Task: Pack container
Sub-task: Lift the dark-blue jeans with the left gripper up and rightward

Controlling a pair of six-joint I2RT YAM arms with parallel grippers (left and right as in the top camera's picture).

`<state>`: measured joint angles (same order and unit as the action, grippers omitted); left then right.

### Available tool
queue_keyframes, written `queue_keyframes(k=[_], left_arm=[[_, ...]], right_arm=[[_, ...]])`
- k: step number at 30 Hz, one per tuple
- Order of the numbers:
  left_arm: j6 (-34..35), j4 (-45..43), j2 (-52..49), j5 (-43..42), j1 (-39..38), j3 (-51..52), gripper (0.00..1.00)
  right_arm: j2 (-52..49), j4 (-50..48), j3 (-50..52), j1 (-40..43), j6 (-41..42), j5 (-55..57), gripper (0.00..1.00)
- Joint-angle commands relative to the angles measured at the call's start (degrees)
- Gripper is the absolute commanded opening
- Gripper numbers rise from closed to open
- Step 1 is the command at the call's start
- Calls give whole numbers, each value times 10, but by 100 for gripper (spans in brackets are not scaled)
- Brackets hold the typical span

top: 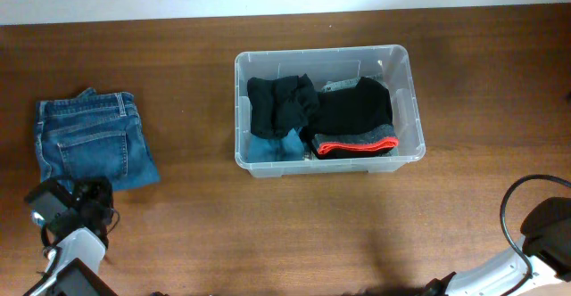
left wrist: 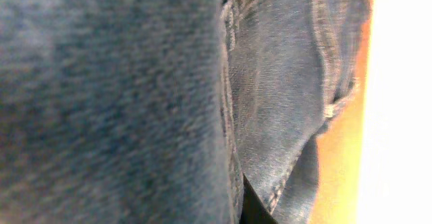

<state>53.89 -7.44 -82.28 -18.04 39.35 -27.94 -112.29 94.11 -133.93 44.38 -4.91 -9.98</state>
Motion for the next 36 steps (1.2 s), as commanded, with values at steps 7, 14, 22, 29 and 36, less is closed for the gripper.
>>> queue_keyframes(k=[7,14,22,29,36], left_arm=[[8,-163,4,-181,-2,-34,1],[7,-57,4,-262,-2,-195,1],[-93,218,4,-253,-12,-431,1],[-111,278,2,-240,-67,-529,1],[-109,173,-31,-286,-190,-582,1]], right_arm=[[0,0,-1,-1,-2,1,98],[0,0,-1,-1,-2,1,98],[0,0,-1,-1,-2,1,97],[0,0,-1,-1,-2,1,98],[0,0,-1,-1,-2,1,98]])
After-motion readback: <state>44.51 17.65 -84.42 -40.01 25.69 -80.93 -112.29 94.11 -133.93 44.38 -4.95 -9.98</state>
